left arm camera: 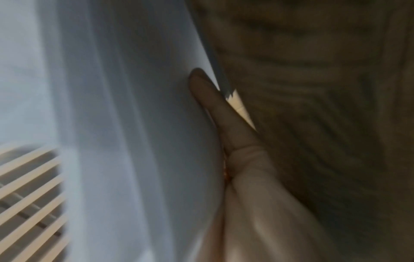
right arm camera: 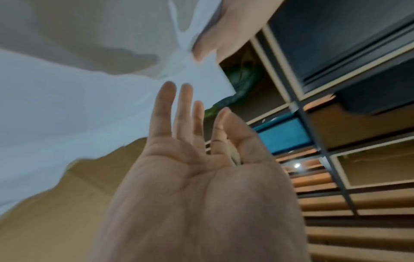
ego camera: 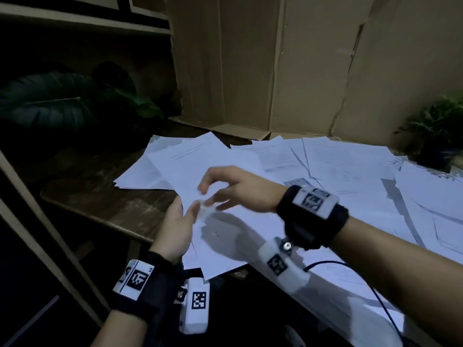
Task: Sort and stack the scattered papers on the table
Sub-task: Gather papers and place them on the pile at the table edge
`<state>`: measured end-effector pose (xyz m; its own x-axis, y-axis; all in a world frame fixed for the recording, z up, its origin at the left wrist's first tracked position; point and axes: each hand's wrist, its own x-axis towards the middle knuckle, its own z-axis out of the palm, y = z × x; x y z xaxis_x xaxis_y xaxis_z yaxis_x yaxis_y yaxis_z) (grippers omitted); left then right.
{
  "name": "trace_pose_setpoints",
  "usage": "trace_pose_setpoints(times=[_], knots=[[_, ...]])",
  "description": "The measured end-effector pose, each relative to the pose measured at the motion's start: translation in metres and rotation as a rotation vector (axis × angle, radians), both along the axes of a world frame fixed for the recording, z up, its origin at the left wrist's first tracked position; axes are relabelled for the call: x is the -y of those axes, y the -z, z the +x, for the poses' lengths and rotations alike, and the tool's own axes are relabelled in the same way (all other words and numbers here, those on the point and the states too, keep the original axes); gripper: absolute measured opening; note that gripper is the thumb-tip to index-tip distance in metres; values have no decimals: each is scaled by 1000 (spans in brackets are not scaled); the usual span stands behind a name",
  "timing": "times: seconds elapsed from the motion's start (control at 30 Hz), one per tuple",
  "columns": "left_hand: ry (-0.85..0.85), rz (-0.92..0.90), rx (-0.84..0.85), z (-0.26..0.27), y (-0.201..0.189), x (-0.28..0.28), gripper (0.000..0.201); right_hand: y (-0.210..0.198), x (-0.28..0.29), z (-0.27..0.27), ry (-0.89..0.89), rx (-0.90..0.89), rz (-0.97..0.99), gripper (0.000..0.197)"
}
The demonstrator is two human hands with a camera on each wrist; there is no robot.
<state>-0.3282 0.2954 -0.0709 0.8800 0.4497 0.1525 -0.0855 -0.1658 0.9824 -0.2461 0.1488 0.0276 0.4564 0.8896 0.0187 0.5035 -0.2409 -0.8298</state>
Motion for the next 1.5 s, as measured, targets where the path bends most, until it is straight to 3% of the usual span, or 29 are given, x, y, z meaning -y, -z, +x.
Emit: trace_pose_setpoints(times=[0.03, 0.1, 0.17, 0.23, 0.33, 0.4, 0.53, 0.8, 1.1, 1.3, 1.5], knots=[[10, -13, 1, 0, 2, -1, 33, 1, 10, 13, 88, -46, 29, 19], [46, -24, -15, -2, 2, -1, 37, 3, 32, 46, 319, 71, 18, 23], [64, -26, -22, -4, 1, -1, 38, 10, 58, 79, 550, 235, -138, 37], [57, -32, -15, -4, 1, -1, 37, 22, 79, 100, 653, 210, -340, 57], [61, -43, -5, -2, 3, -2, 37, 38, 89, 115, 630, 93, -412, 69], [63, -36, -6, -1, 4, -3, 37, 40, 86, 117, 613, 122, -388, 57], [63, -21, 1, -1, 5, -4, 38, 37, 80, 116, 616, 186, -314, 15], [36, -55, 12, 3, 9, -6, 31, 27, 77, 114, 707, 449, -95, 12], [20, -39, 26, 6, 12, -8, 31, 8, 98, 127, 943, 251, 215, 12], [106, -75, 28, 5, 9, -12, 34, 25, 102, 102, 669, 29, -137, 24], [176, -141, 40, 4, 5, -13, 33, 34, 88, 89, 649, -115, -93, 17]])
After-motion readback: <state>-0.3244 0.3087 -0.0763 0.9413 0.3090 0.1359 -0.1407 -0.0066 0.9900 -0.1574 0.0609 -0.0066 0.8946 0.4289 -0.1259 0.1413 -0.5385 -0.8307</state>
